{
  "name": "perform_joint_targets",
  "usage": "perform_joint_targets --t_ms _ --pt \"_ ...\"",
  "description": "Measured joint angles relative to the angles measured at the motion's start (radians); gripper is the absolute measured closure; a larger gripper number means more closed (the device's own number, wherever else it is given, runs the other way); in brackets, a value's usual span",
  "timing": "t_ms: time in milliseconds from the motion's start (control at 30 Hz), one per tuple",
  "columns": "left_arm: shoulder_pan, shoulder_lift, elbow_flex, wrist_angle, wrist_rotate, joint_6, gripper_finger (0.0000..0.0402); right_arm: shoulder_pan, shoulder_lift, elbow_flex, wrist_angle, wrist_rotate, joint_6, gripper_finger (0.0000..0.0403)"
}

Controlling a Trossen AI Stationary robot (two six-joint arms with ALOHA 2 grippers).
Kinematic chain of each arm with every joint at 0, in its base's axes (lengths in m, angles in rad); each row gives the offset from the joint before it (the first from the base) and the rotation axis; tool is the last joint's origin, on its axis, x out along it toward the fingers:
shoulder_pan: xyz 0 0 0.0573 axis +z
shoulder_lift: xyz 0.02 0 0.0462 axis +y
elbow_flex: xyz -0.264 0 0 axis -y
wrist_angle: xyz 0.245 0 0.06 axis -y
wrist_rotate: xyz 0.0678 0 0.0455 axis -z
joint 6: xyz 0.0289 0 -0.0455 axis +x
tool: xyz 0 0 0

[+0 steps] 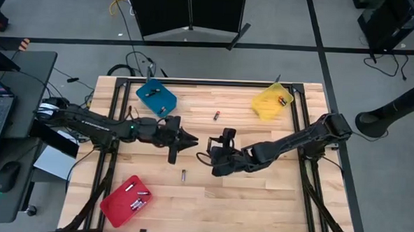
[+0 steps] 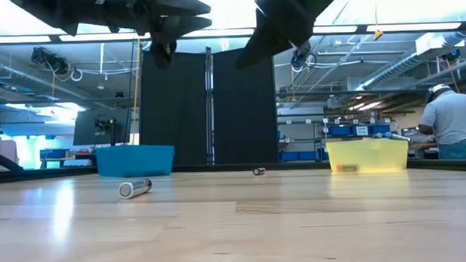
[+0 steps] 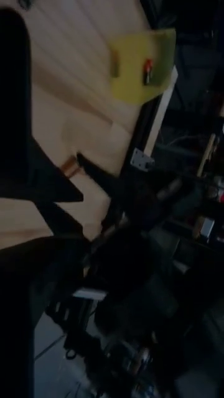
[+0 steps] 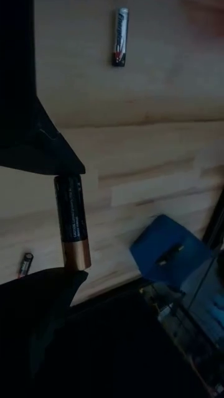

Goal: Sort batteries
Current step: Put the black brown battery into the blue bin

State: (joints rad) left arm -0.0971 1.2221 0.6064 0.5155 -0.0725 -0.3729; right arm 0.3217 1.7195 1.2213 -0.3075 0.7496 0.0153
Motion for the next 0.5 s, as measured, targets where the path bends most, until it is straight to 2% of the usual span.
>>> perform_joint_targets --t_ms 267,500 --pt "0.0 0.039 0.001 -0.024 -0.02 -0.076 0.023 0.007 0.0 0.0 0.005 0.067 -0.034 0.0176" --pt "0.008 0.132 0.001 0.092 -0.02 -0.075 0.0214 0.008 0.0 0.0 0.052 0.072 -0.07 0.0176"
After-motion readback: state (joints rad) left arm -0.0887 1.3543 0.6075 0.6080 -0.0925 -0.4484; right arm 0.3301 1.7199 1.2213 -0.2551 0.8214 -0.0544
